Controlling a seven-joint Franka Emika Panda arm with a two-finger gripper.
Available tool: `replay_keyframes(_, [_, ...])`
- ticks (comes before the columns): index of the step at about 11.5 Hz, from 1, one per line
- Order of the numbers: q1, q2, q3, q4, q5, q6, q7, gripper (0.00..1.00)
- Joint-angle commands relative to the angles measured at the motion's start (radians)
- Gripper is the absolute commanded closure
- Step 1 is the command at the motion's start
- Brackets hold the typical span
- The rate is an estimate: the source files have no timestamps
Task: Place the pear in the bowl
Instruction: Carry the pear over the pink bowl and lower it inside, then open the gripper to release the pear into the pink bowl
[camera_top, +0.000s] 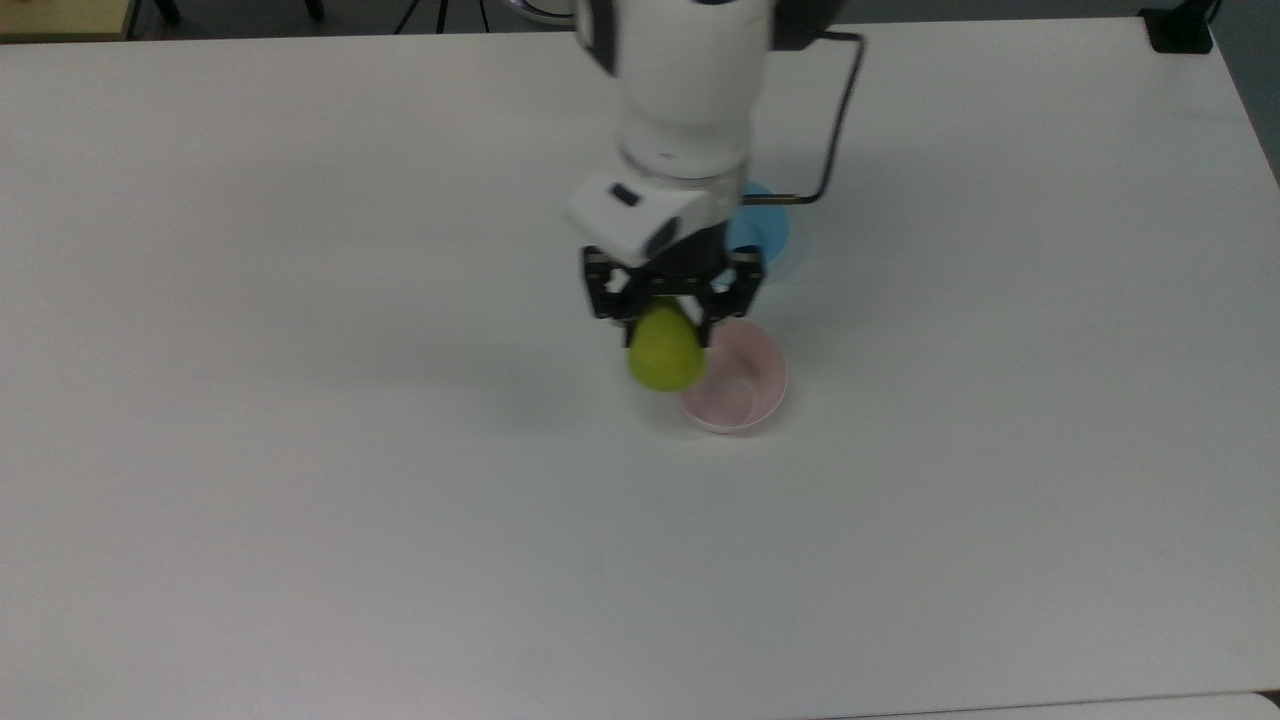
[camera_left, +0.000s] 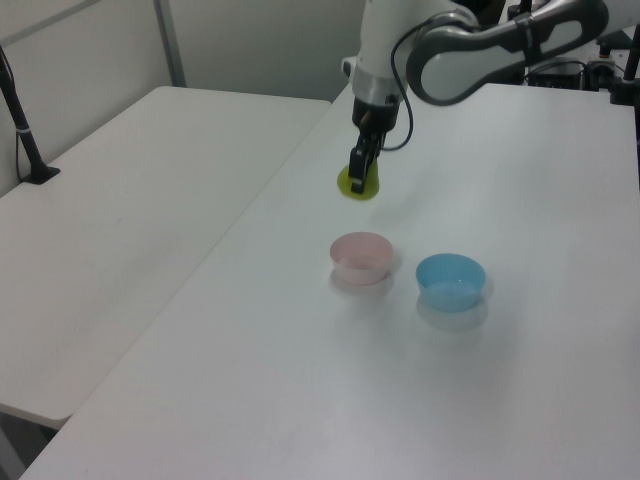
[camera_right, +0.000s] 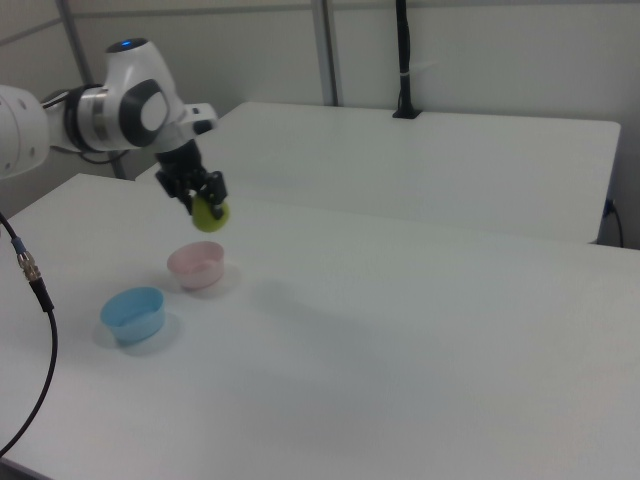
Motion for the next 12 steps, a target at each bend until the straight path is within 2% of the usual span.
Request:
replay_keyframes(1, [0.069,0.049,-0.015,-0.001,-0.006,0.007,0.058,0.69])
replay_keyframes(3, [0.092,0.081,-0.015,-0.001,-0.009,0.009,0.058,0.67])
replay_keyframes(5, [0.098,0.103,-0.016,-0.003,-0.009,0.01,0.06,0.59])
replay_keyframes(7, [0.111,0.112,-0.016,-0.006,-0.009,0.01,0.06,0.27])
replay_keyframes(8, [0.111,0.112,-0.016,-0.006,-0.009,0.01,0.06,0.02])
replay_keyframes(12, [0.103,0.071,-0.027,-0.004,-0.006,-0.004,0.058,0.0])
